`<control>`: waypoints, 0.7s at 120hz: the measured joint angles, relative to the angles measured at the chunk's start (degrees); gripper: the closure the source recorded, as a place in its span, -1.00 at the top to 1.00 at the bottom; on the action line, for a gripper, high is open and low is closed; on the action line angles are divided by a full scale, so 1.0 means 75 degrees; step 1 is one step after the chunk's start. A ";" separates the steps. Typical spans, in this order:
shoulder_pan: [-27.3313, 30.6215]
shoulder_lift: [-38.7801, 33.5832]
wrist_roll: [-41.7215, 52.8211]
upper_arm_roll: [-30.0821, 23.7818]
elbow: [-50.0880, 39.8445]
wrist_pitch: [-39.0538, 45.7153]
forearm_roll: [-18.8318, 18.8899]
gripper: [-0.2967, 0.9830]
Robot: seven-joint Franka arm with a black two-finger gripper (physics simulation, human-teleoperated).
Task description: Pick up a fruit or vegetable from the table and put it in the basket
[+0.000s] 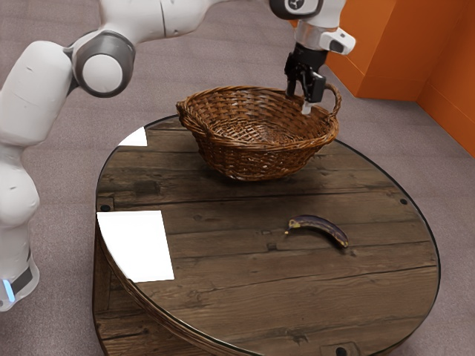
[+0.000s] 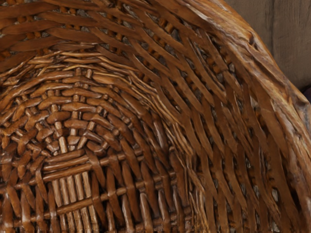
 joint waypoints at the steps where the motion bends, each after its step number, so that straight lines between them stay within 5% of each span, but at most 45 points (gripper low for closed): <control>1: 0.0002 0.0003 -0.0013 -0.0003 0.0004 -0.0019 0.0013 0.54; 33: -0.0011 0.0010 -0.0315 -0.0041 0.0038 -0.0362 0.0041 0.54; 61: -0.2459 -0.0599 -0.0311 -0.0450 0.0005 -0.0546 0.0252 0.53; 84: -0.3590 -0.0326 -0.0286 -0.0463 -0.0851 -0.0219 0.0741 0.53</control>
